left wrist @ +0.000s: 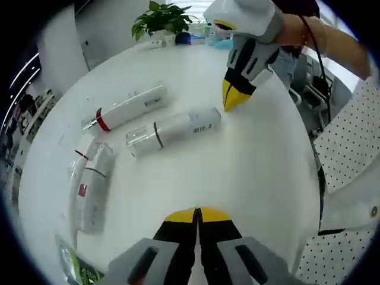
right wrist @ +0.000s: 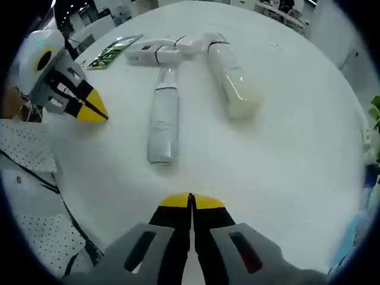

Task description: Arrange the skincare products in the storage area until every visible bottle or jar stands upright without overlapping.

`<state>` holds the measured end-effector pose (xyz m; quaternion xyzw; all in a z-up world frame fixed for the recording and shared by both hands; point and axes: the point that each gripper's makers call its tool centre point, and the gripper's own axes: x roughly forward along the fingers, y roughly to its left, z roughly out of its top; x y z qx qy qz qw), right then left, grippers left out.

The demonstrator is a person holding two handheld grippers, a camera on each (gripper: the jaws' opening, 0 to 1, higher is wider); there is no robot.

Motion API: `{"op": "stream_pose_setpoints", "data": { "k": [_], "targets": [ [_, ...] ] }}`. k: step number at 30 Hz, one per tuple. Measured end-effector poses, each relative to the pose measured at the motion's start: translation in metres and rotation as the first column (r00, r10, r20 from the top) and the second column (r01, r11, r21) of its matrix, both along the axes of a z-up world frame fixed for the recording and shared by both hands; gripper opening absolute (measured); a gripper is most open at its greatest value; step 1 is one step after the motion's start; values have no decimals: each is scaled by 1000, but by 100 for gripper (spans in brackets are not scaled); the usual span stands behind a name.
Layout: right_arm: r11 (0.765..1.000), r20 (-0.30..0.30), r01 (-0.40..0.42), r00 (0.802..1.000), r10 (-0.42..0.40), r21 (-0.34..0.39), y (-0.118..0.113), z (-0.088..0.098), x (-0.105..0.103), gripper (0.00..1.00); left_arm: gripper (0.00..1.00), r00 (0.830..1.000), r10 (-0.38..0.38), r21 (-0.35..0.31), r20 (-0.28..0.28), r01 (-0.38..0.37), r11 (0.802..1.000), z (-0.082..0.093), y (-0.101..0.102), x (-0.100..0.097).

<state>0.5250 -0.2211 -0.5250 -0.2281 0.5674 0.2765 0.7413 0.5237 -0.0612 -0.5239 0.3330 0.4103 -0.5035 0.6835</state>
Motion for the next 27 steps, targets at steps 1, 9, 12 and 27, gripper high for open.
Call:
{"op": "stream_pose_setpoints", "data": {
  "k": [1,9,12,27],
  "targets": [
    [1000,-13,-5,1000,5,-19,0,0,1,0,0,1000,-24,35,8,24,999,5,-1,-3],
    [999,-114,-39,993,37,-19,1,-2,0,0,0,994,-3,123,-107,16,992,2,-3,0],
    [999,-119,-34,992,32,-12,1,-2,0,0,0,995,-60,207,-77,74,975,1,-5,-1],
    [1000,-149,-30,988,28,-7,-1,-1,2,1,2,982,-147,374,-121,182,909,1,-6,-2]
  ]
}}
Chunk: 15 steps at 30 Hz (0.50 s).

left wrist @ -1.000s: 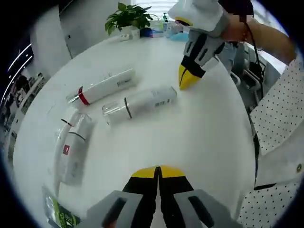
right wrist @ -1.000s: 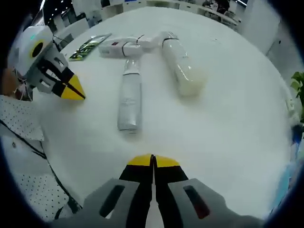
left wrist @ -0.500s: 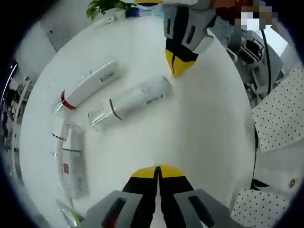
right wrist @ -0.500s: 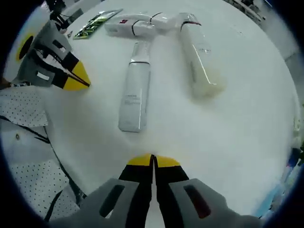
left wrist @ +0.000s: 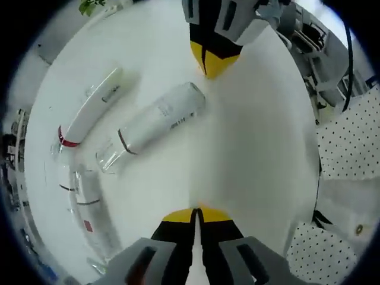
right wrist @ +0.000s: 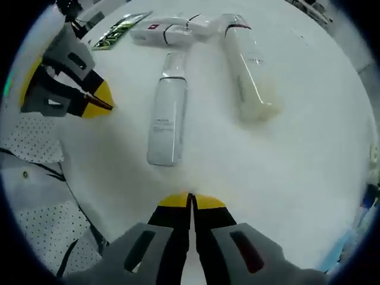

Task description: Arrange the skincare products in the storage area until every visible bottle or jar stands upright without overlapping.

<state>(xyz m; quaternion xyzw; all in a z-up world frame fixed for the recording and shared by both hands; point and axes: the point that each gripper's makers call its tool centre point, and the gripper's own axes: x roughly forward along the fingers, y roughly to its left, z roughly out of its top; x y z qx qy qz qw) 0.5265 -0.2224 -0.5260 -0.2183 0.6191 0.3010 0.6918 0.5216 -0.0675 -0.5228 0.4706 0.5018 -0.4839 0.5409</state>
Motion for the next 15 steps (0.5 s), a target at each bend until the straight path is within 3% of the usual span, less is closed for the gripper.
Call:
{"op": "stream_pose_setpoints", "data": {
  "k": [3,6,7,8,9,10,11,12,13,14,15],
  "targets": [
    [998,-30,68,997,-68,-11,-1,0,0,1,2,999,50,15,-10,-50,999,0,0,3],
    [998,12,41,999,-42,37,0,1,1,0,1,994,81,-76,-73,-86,993,1,0,3],
    [995,74,-3,997,-4,98,1,3,2,0,1,970,173,-174,-171,-202,964,3,0,2],
    [986,138,-28,990,5,165,2,4,2,0,1,947,227,-203,-227,-274,940,5,2,3],
    [978,174,-33,985,-4,207,1,5,2,0,2,907,313,-237,-283,-382,893,12,5,6],
    [963,209,-16,977,-42,268,0,6,1,0,3,904,305,-336,-299,-399,853,21,-2,13],
    [958,207,-2,976,-60,288,-1,6,-1,4,3,900,315,-381,-301,-416,825,26,-5,18],
    [941,197,47,973,-119,336,0,8,-3,10,4,892,331,-443,-307,-442,780,37,-7,27],
    [919,205,104,959,-194,380,-5,10,-2,15,10,892,347,-558,-291,-453,695,57,-7,46],
    [905,246,94,946,-211,414,-5,15,3,20,15,885,370,-592,-281,-464,659,64,-6,56],
    [881,318,96,910,-267,463,-5,26,13,20,18,896,371,-635,-242,-436,638,73,-2,70]
  ]
}}
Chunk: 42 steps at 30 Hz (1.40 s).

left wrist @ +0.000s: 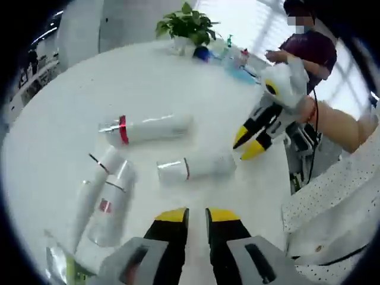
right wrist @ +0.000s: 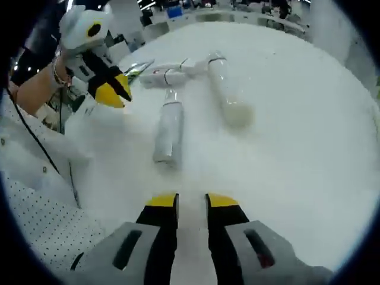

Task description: Arrange the skincare products in the storage area until every visible bottle or jar stands upright without overlapping.

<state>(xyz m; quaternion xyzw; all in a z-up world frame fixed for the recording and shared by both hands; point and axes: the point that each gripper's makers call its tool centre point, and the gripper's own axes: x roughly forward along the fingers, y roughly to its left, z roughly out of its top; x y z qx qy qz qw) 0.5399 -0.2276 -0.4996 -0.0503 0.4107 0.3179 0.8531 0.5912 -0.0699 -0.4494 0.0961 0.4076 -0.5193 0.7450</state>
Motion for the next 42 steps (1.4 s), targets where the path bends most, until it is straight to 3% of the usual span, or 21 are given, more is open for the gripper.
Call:
{"op": "stream_pose_setpoints", "data": {
  "k": [1,2,3,4,6,8,9,11,12,14,18,19,22,27,31,35,37,38,39,40,42],
  "targets": [
    [1000,47,28,998,-29,13,-3,6,7,19,18,999,9,-18,36,-8,1000,6,2,9],
    [997,140,69,987,-74,35,-7,18,19,20,19,997,35,-24,69,-33,999,9,3,19],
    [995,194,94,976,-99,36,-10,25,28,22,19,990,50,-27,132,-47,999,13,6,33],
    [994,241,102,965,-107,31,-12,31,34,23,21,987,56,-25,152,-53,998,14,7,37],
    [987,344,159,925,-160,31,-15,47,56,24,24,976,72,-37,206,-66,997,16,7,53],
    [986,371,162,914,-162,32,-12,53,66,29,26,963,101,-66,249,-87,994,19,5,74],
    [990,374,138,918,-134,16,-4,54,76,32,26,967,96,-75,238,-81,994,17,1,81],
    [996,342,84,937,-64,-44,4,45,84,36,30,975,70,-63,210,-58,996,10,-6,88],
    [995,315,52,949,-23,-84,9,37,89,35,30,975,64,-23,212,-60,998,3,-6,97],
    [992,313,40,950,-2,-117,13,32,96,36,29,970,54,-3,237,-55,999,-2,-8,109],
    [977,269,-28,959,85,-210,27,19,114,37,36,993,63,-79,102,-55,995,-5,-30,124],
    [959,234,-64,963,132,-276,29,9,117,37,40,996,51,-75,70,-46,996,-9,-34,127],
    [925,210,-103,959,190,-367,27,0,124,31,40,999,16,-36,51,-14,999,-21,-40,133],
    [932,142,-137,971,194,-337,33,-10,124,30,42,999,-42,-28,-32,41,999,-36,-47,129],
    [898,132,-218,949,287,-382,30,-11,125,29,39,996,-76,-27,-47,75,997,-42,-51,126],
    [850,126,-292,916,380,-438,9,-11,127,29,39,980,-198,17,8,197,980,-44,-55,112],
    [807,121,-348,883,453,-478,-1,-11,126,29,35,962,-268,33,52,266,963,-45,-56,108],
    [808,131,-370,871,473,-459,3,-10,126,29,33,954,-285,46,87,282,958,-45,-57,110],
    [810,112,-369,879,463,-456,-2,-11,124,29,31,947,-297,54,125,292,955,-46,-58,113],
    [802,103,-389,871,481,-453,-5,-10,121,29,33,934,-313,77,170,304,950,-47,-59,117],
    [795,99,-400,865,492,-455,-9,-9,119,29,38,909,-371,77,192,363,929,-47,-65,113]
  ]
}}
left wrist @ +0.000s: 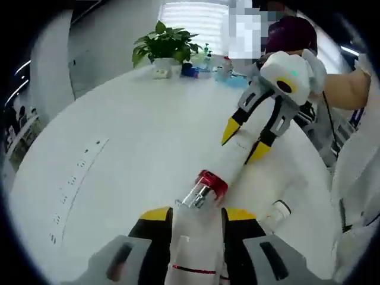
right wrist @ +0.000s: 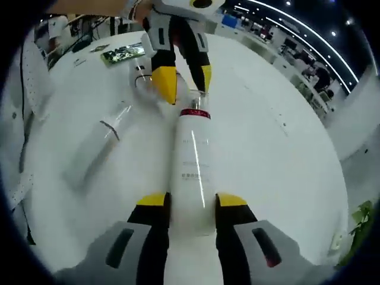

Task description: Arrange the skincare products in the storage area until every visible bottle or jar stands upright without overlapping.

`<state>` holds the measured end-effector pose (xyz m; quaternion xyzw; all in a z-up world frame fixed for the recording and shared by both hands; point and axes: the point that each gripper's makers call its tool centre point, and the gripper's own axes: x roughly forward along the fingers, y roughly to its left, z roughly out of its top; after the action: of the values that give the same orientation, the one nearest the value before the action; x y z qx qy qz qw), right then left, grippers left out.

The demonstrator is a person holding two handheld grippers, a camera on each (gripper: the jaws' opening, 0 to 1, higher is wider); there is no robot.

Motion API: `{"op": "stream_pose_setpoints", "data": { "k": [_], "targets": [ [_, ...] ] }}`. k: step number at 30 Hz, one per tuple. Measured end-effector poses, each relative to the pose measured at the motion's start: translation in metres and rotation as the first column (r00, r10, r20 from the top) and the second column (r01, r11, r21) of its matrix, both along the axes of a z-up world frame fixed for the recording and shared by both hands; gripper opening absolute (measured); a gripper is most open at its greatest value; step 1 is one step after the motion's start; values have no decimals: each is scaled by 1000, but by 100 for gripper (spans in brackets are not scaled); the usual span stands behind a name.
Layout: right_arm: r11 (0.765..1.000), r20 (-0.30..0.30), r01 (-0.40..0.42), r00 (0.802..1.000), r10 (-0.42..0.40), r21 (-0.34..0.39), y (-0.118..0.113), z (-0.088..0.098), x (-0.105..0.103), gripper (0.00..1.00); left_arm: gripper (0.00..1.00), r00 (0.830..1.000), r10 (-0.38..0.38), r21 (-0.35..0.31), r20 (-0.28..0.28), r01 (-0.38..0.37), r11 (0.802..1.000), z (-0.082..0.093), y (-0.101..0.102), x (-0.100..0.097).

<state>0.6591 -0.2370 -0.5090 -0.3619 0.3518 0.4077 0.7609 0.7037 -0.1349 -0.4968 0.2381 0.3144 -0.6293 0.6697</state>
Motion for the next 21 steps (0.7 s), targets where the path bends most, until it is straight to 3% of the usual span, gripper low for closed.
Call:
{"op": "stream_pose_setpoints", "data": {
  "k": [3,5,8,11,12,13,14,16,18,21],
  "targets": [
    [1000,1,-31,1000,31,3,0,1,-1,29,37,991,-124,72,47,120,990,-8,-2,-8],
    [999,-1,-44,999,44,5,-1,2,-2,29,35,978,-184,141,93,170,975,-15,0,-6],
    [999,-1,-49,999,49,6,-2,1,-3,28,27,964,-230,180,130,205,962,-21,-4,-3],
    [999,-7,-36,999,37,8,-5,1,-4,28,20,972,-216,167,91,199,966,-20,-7,-1],
    [1000,-17,-14,1000,14,13,-6,0,-3,28,0,973,-225,189,57,211,959,-21,-2,-4],
    [999,-24,48,999,-48,20,-11,0,-2,28,0,973,-227,223,39,213,951,-22,2,-5],
    [999,26,-2,1000,1,36,-12,4,5,28,0,970,-225,166,94,207,964,-16,-6,-2],
    [998,13,14,1000,-15,65,-12,3,1,28,0,984,-169,181,50,158,971,-21,-2,-1],
    [998,7,17,1000,-18,61,-11,2,1,28,0,983,-175,165,65,162,973,-24,-1,3],
    [999,14,-10,1000,10,38,-10,1,0,28,0,985,-166,162,41,158,974,-23,2,0]
  ]
}}
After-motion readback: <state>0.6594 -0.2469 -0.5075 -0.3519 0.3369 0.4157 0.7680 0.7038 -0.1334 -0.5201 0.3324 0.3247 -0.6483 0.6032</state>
